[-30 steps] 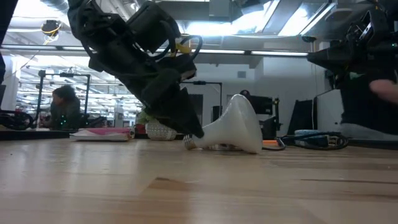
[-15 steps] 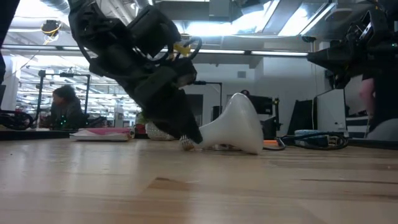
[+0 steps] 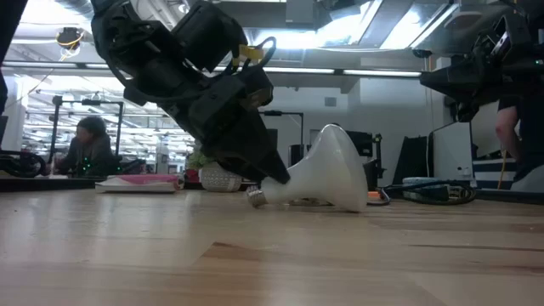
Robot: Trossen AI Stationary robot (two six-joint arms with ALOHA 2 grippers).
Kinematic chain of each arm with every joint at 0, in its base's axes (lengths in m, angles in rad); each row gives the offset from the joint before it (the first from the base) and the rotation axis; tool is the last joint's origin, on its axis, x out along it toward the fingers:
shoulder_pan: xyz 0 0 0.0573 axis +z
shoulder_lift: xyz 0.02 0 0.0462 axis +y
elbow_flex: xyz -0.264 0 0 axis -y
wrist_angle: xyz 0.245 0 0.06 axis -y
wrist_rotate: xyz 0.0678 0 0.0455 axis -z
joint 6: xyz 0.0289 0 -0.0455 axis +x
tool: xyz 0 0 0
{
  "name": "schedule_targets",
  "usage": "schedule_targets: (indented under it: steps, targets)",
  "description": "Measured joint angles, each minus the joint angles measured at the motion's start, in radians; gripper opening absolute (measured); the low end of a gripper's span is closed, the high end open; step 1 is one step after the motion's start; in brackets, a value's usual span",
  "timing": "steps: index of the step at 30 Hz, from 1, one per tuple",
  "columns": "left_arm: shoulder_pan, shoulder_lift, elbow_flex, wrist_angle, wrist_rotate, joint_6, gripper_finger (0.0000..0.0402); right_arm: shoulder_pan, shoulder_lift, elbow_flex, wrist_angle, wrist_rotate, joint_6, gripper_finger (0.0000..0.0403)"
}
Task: Screw lightbulb
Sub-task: Insert the lightbulb into the lamp
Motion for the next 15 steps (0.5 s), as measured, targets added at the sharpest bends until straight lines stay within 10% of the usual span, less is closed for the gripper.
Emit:
schedule_targets:
  steps: [15]
  targets:
    - [0.006,0.101,0.002,0.135,0.046,-0.020,0.0200,0.000,0.000,0.000,-0.008,-0.002,0.095,0.0021]
